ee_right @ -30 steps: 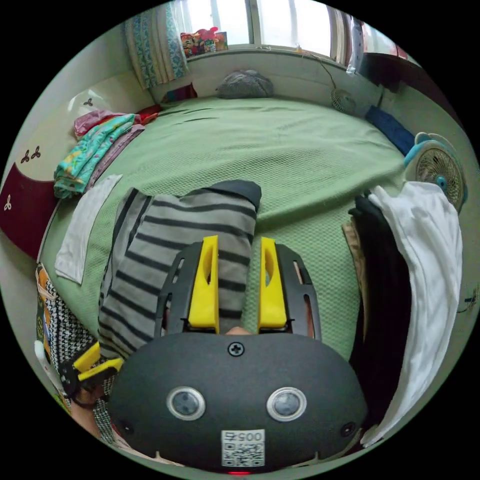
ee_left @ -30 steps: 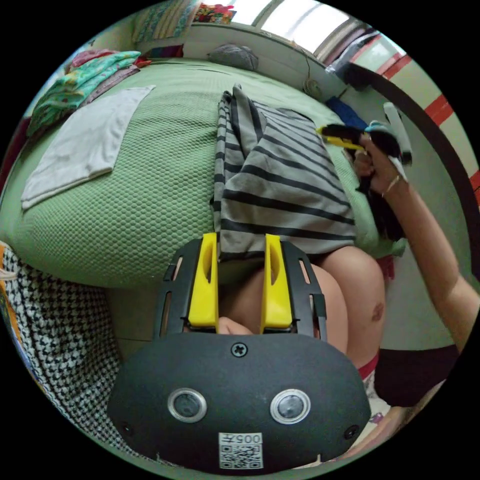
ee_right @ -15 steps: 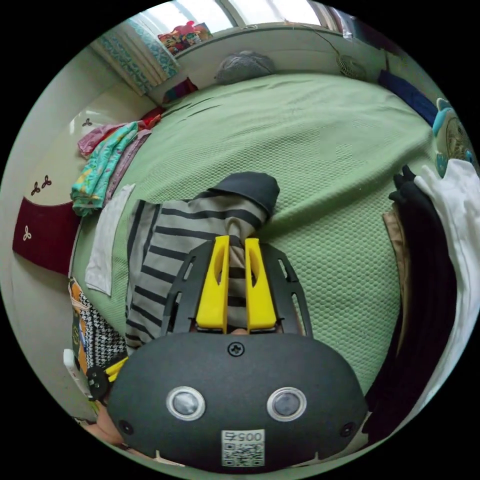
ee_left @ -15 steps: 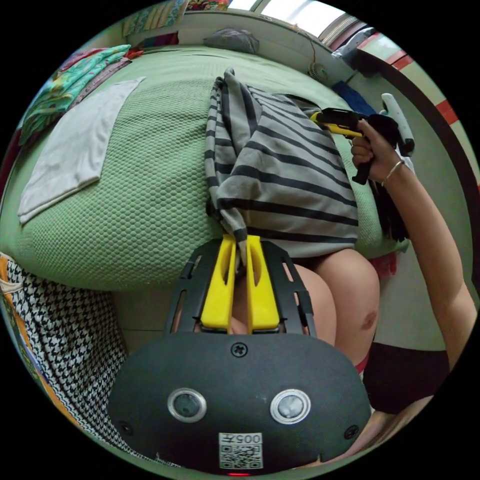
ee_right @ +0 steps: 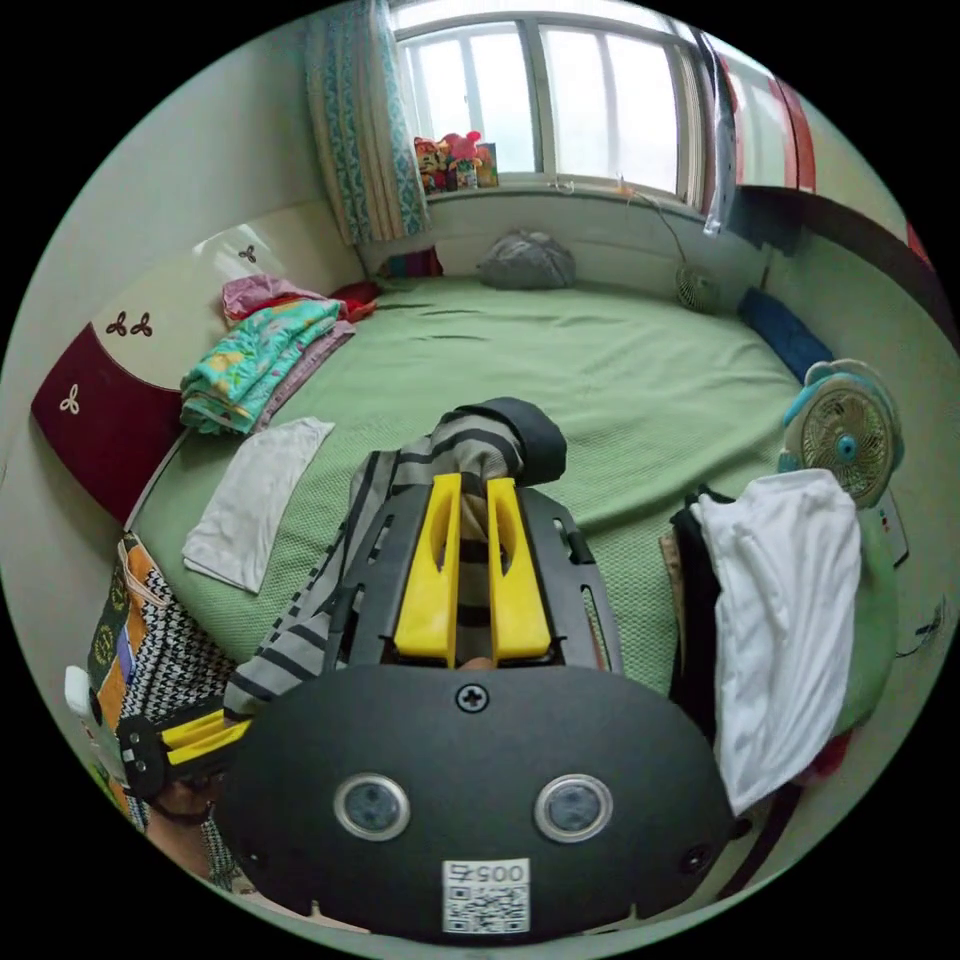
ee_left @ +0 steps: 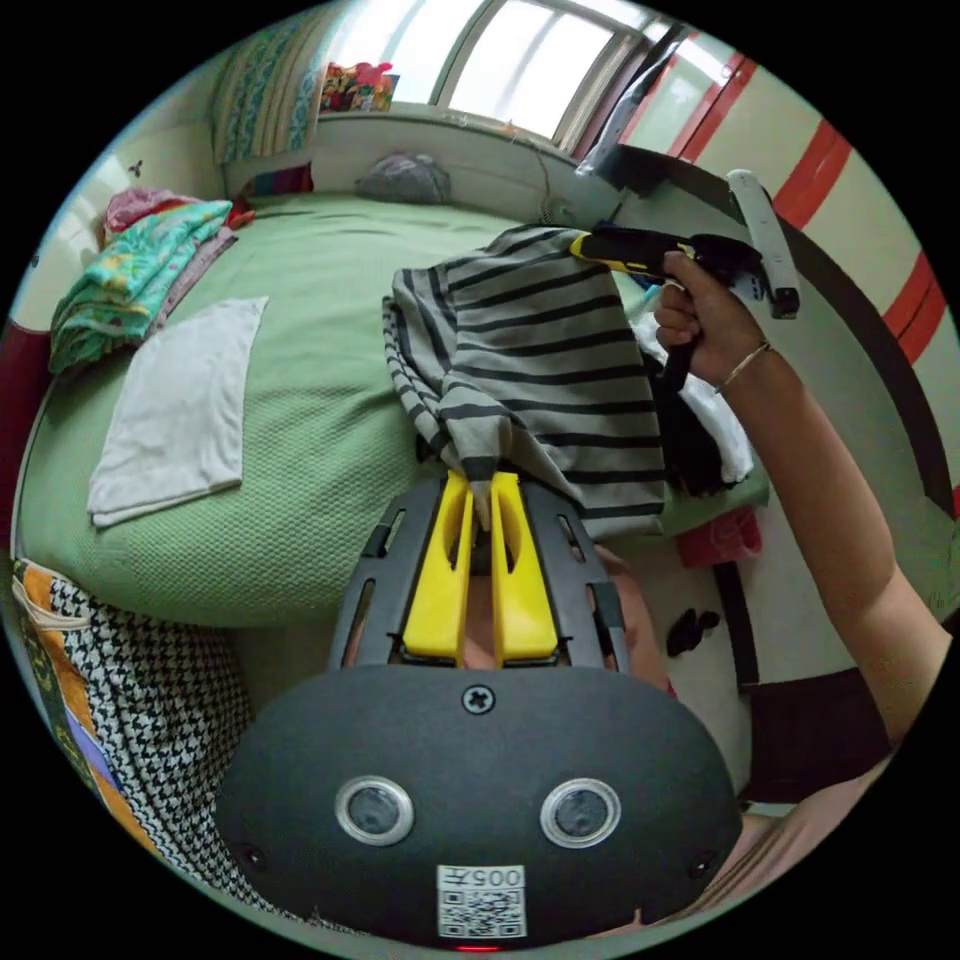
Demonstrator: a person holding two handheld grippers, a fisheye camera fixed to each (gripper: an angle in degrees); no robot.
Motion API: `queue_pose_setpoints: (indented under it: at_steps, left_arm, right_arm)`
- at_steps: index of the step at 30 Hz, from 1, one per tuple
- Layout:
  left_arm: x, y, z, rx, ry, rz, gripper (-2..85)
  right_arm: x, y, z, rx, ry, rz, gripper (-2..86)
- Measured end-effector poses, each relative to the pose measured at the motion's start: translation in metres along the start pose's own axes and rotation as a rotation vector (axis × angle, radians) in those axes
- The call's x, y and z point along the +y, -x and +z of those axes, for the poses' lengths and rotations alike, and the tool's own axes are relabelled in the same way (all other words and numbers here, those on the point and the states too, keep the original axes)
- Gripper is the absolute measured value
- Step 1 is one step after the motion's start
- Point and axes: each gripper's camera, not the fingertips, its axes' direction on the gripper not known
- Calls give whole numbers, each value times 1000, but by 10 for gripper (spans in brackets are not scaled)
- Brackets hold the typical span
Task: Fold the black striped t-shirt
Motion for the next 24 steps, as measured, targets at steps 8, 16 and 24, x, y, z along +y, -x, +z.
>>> queue_pose_setpoints:
  at_steps: [8,16,24]
  left_arm:
    - [-10,-113,-62,137,-174,209,37]
    - [-33,-236,-20,282,-169,249,40]
    - [-16,-308,83,182,-28,246,43]
  right_arm:
    - [-13,-34,-101,122,-114,-39,4]
    - [-31,-128,-141,388,-118,70,12]
    - [30,-184,-88,155,-41,261,-2]
